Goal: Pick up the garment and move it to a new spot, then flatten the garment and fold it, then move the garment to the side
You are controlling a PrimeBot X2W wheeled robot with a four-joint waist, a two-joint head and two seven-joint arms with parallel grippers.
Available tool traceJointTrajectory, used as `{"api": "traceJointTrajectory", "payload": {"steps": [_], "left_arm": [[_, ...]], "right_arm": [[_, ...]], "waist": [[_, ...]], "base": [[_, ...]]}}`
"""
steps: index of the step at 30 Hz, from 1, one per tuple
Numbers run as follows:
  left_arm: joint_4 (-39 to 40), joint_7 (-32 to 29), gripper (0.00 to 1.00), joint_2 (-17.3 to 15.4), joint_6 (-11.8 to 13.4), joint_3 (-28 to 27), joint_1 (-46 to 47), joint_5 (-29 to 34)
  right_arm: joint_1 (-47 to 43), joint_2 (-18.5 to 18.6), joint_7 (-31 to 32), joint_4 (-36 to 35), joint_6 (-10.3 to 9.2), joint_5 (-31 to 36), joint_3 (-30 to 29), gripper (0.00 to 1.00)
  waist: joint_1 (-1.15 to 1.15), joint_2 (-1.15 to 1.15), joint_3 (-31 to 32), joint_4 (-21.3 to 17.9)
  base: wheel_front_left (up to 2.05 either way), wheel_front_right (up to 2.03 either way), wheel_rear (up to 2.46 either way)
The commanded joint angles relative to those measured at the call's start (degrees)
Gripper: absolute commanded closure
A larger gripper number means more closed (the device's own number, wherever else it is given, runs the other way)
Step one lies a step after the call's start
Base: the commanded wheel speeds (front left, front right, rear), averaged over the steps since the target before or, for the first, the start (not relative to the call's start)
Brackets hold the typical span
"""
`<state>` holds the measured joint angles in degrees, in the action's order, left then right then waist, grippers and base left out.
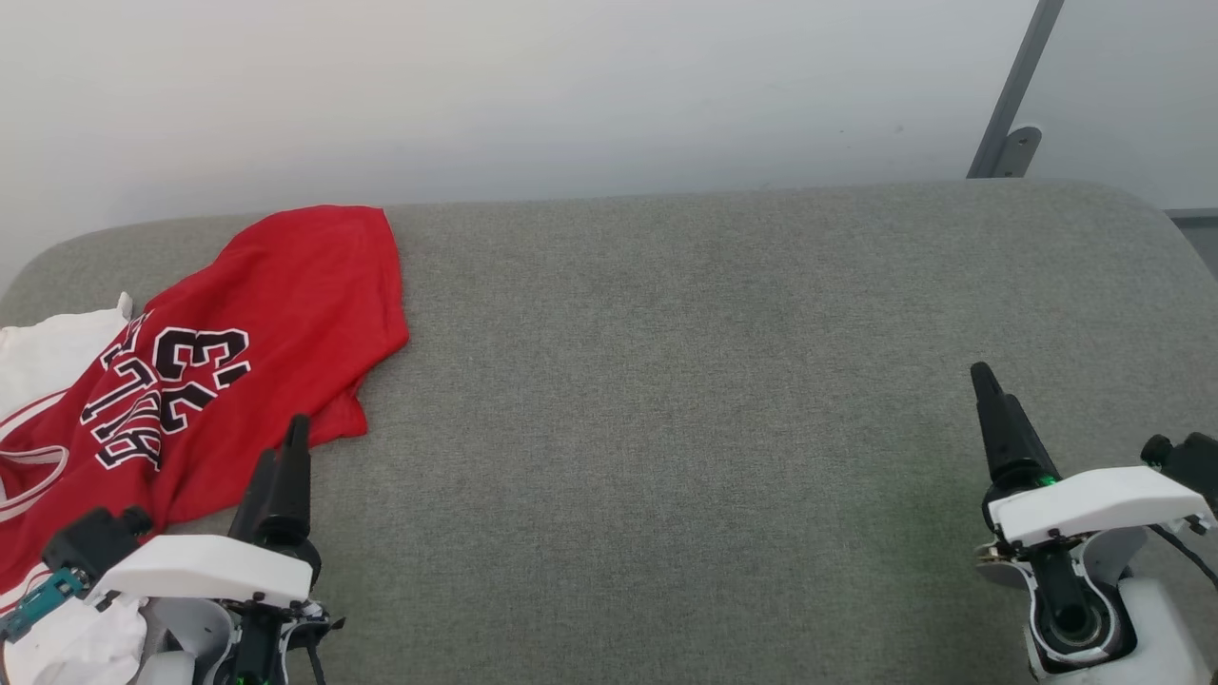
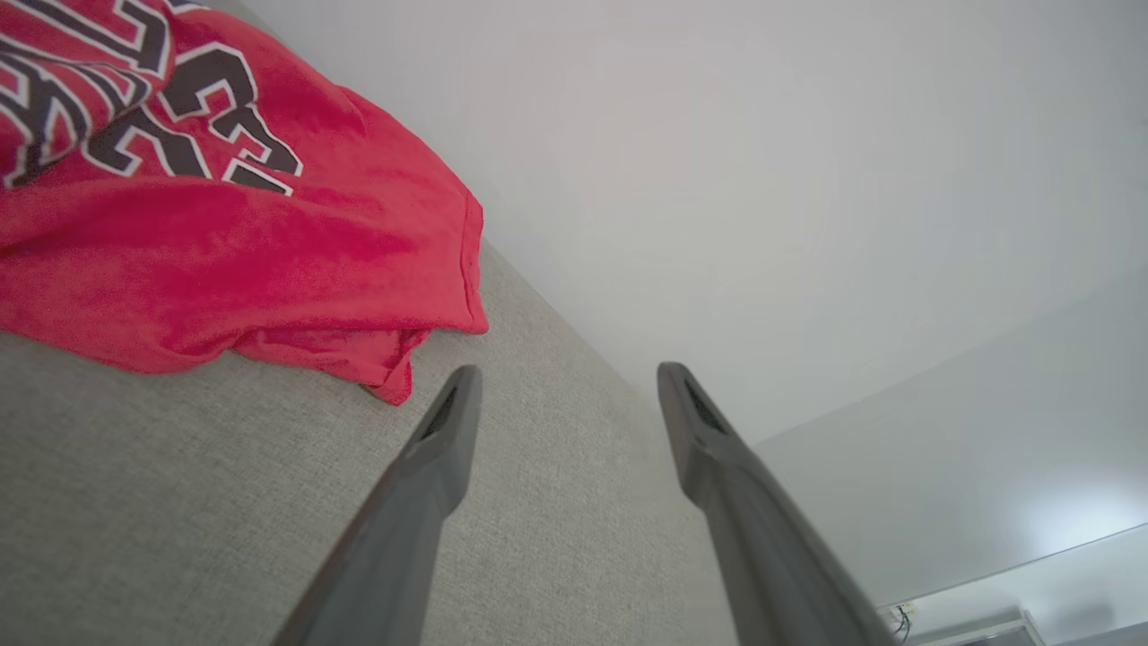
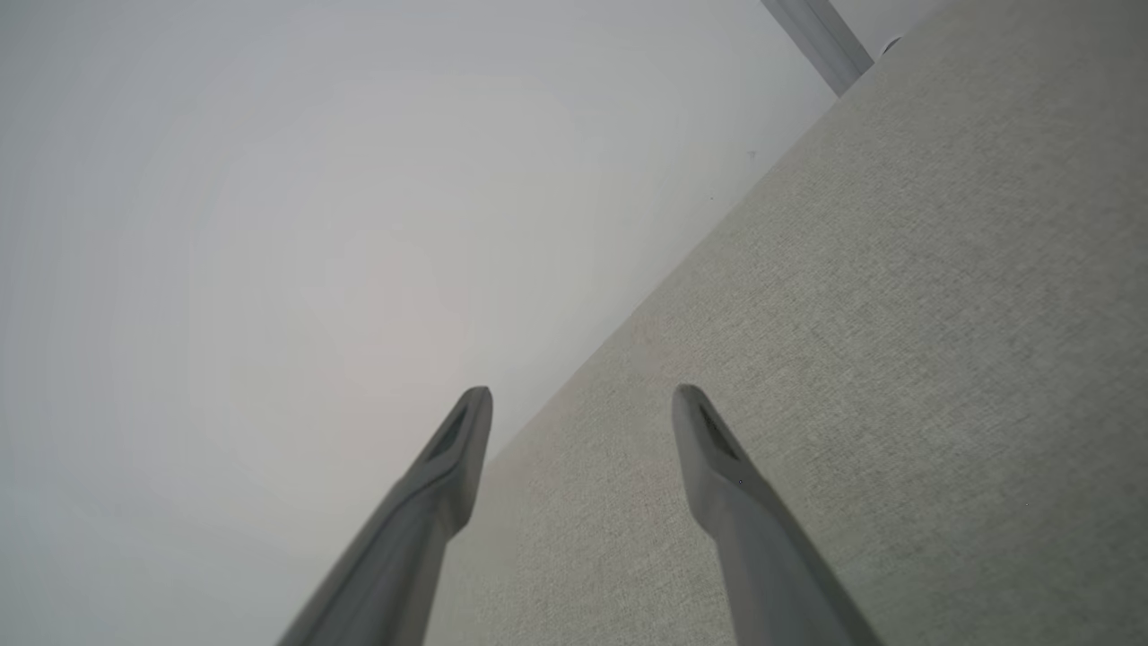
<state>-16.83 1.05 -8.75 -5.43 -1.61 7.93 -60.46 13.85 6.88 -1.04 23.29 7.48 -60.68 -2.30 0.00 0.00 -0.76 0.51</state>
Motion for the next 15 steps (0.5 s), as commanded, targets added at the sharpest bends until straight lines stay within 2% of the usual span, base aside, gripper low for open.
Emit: {"api": "traceJointTrajectory", "payload": {"steps": [1,15], "left_arm": [[0.8,0.7,0.00,-0.9,0.4,0.6,2.0,3.0],[0.3,3.5,0.00,-3.4,2.1,3.5,2.7,15.4]], "right_arm": [[2.1,0.4,-0.7,-0.1,0.01,3.3,0.0,0.00],[3.6,0.9,-3.6,1.5,0.01,19.2,2.4,0.00]], "waist": [[0.00,0.00,0.0,0.0],[0.00,0.00,-0.2,0.1]], "base": [[0.00,0.00,0.00],[0.00,0.00,0.00]]}}
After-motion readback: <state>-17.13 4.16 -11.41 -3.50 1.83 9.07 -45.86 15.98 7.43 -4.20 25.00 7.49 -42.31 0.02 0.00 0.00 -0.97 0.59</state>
